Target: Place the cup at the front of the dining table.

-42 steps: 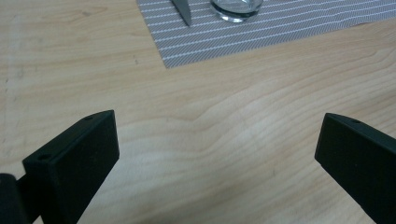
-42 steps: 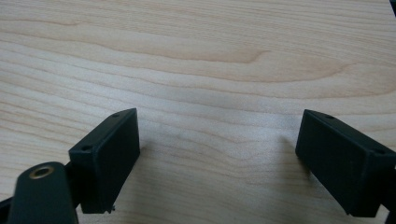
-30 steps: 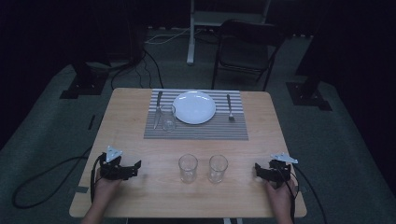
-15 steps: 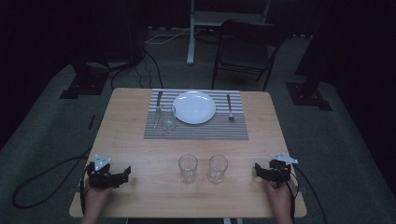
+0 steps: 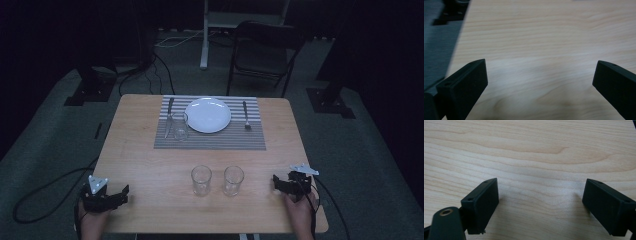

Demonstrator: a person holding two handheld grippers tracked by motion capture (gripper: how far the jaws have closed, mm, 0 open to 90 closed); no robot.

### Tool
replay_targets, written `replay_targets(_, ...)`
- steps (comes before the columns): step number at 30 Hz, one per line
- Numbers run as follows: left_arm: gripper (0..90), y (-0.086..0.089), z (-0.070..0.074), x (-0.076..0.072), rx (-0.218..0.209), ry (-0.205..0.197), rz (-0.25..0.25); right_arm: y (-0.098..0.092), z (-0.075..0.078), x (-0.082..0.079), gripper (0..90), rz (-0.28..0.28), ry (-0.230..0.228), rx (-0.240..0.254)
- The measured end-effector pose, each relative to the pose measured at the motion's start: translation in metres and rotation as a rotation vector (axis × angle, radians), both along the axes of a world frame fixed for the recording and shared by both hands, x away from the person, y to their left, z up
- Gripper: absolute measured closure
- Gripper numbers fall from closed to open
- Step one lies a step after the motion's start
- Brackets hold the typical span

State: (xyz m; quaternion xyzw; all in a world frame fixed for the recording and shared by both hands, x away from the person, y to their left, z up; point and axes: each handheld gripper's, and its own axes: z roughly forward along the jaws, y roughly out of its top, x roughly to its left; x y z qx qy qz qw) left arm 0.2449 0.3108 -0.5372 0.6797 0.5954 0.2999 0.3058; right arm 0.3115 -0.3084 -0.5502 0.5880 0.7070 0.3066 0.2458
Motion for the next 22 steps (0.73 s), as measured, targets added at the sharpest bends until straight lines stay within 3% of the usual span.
replay_targets(3, 0.3, 0.005, -0.003, -0.003, -0.012, 0.008, 0.020, 0.000, 0.000, 0.000, 13.4, 0.000, 0.000, 0.000)
replay_targets(7, 0.3, 0.006, -0.006, -0.004, 0.006, 0.028, 0.044, 0.000, 0.000, 0.000, 13.4, 0.000, 0.000, 0.000)
replay_targets(22, 0.3, 0.013, -0.006, -0.004, -0.028, 0.020, 0.104, 0.000, 0.000, 0.000, 13.4, -0.001, 0.000, 0.000)
